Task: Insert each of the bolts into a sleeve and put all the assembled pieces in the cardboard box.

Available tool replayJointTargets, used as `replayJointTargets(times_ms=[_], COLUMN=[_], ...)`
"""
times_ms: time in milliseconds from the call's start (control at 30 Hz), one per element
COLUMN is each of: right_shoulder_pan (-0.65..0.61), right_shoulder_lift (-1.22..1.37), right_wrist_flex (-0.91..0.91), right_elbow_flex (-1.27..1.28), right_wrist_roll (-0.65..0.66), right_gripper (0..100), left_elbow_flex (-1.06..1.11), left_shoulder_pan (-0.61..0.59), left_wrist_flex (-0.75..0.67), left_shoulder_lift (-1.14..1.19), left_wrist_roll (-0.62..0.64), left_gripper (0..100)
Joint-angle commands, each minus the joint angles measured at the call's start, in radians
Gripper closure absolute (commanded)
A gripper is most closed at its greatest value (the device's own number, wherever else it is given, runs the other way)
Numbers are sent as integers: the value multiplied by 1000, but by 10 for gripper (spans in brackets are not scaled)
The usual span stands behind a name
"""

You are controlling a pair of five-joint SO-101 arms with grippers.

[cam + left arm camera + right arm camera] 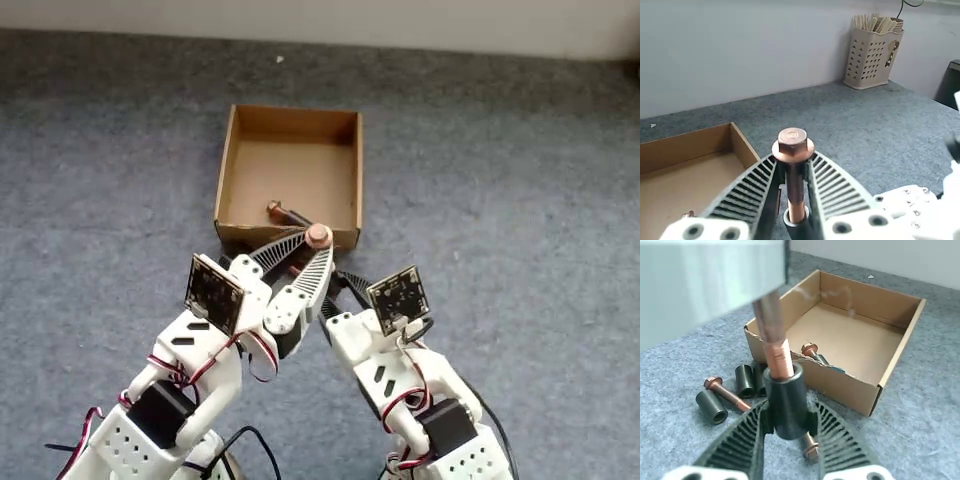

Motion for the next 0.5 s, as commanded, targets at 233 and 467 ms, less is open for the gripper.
replayJointTargets(times_ms=[233,467], right_shoulder_pan=[65,61], right_shoulder_lift=[-21,-21], right_wrist_flex=[-2,-2], right_elbow_flex=[-74,-74], right_wrist_roll=[0,5], right_gripper=[993,993], left_elbow_flex=[2,-5], left_shoulder_pan=[8,-25], left_wrist_flex=[25,32], left_shoulder_lift=[10,10], left_wrist_roll=[-69,-69], left_gripper=[925,924])
